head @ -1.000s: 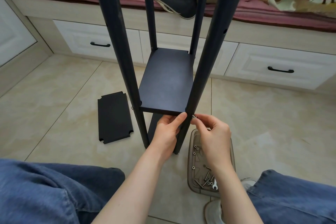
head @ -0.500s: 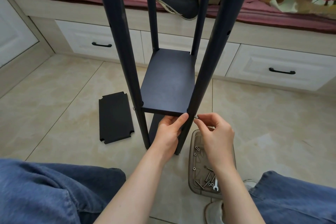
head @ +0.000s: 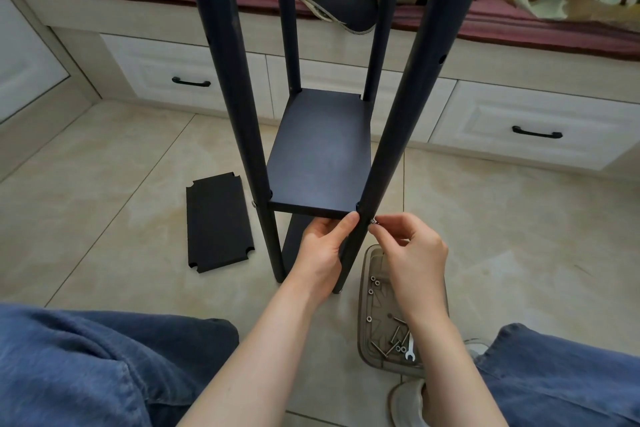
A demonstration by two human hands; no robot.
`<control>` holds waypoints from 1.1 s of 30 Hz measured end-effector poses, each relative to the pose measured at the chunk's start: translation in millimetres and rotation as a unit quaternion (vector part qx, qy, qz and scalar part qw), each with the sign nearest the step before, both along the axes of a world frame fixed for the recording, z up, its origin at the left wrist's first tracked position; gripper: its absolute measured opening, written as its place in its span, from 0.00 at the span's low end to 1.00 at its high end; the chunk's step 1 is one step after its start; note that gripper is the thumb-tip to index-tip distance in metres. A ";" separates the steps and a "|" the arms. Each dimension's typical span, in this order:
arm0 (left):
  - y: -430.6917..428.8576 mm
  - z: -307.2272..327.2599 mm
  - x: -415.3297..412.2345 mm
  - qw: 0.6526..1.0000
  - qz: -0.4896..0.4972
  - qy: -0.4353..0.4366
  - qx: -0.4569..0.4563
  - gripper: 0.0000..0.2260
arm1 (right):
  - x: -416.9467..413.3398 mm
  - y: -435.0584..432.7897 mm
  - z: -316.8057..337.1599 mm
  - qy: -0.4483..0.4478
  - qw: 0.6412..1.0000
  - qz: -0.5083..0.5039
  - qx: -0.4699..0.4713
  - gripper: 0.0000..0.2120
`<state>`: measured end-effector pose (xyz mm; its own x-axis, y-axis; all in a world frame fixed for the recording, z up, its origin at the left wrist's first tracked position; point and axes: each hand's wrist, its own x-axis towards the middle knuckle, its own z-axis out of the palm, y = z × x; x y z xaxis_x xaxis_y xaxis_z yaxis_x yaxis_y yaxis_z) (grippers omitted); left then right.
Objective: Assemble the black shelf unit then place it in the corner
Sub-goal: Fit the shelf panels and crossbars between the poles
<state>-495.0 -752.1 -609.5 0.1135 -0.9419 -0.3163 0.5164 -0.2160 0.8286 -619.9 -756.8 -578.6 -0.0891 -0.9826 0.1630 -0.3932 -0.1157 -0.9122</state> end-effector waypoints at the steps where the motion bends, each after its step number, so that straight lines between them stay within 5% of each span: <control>1: 0.1 -0.4 0.0 1.000 -0.001 -0.001 -0.001 0.09 | 0.1 -0.4 -0.8 -0.006 1.000 -0.004 0.005 0.03; 33: -1.7 2.3 0.8 1.000 0.004 -0.009 0.011 0.10 | 1.0 0.5 1.5 0.016 1.000 -0.003 0.003 0.05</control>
